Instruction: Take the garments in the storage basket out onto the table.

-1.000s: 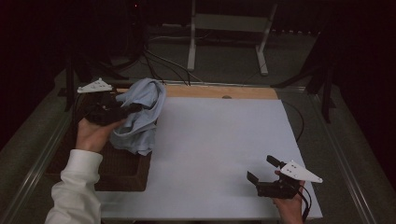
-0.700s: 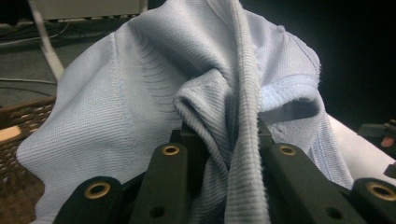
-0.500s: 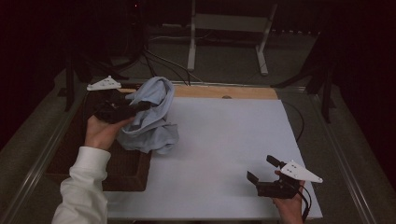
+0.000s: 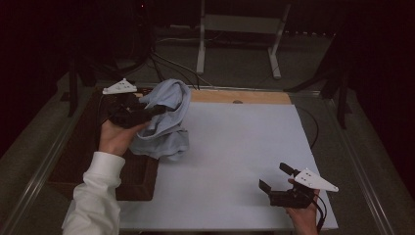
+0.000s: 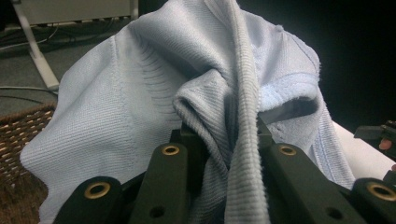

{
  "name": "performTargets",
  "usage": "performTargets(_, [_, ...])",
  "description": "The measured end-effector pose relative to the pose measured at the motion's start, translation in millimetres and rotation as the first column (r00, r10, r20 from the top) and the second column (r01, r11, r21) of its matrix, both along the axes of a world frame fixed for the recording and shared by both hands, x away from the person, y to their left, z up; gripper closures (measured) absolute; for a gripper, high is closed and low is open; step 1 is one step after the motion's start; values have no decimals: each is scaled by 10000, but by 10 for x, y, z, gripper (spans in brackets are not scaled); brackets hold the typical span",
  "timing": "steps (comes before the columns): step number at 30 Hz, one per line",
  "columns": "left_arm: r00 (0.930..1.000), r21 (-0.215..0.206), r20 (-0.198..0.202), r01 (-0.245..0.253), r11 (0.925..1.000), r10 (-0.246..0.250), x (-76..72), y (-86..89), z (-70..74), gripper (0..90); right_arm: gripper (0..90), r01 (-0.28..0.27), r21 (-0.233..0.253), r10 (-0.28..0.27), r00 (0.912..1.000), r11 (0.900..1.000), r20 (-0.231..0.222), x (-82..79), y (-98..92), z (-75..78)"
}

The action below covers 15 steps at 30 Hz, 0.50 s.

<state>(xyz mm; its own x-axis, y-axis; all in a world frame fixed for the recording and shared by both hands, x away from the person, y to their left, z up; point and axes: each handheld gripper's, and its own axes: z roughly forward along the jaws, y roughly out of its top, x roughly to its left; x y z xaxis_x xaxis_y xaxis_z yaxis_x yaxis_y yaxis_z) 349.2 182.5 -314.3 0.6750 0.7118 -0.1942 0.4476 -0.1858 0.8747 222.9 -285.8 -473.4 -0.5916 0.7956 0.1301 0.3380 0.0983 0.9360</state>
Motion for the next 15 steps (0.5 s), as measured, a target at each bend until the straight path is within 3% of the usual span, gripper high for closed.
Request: performTargets(15, [9994, -66, 263, 241, 9997, -239, 44, -228, 20, 772, 0, 8, 42, -8, 10000, 10000, -3, -2, -9, 3])
